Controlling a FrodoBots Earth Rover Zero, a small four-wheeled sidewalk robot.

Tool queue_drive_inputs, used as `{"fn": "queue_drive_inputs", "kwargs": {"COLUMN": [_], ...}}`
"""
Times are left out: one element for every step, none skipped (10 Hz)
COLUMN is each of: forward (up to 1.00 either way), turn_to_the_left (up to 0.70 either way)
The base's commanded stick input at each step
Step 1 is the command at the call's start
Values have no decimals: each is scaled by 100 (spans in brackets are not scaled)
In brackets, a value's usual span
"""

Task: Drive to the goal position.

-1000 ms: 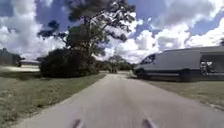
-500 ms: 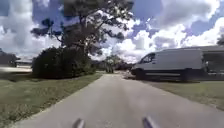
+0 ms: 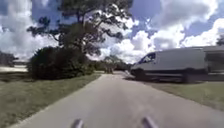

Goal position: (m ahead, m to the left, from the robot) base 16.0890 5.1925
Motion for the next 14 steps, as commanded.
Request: {"fn": "queue_drive_inputs", "kwargs": {"forward": [70, 70, 70, 70, 70, 70, 70, 70, 70, 70, 70, 70, 70, 70], "turn_to_the_left": [16, 6, 0, 0, 0, 0, 3, 19, 35, 8, 0, 0, 0, 0]}}
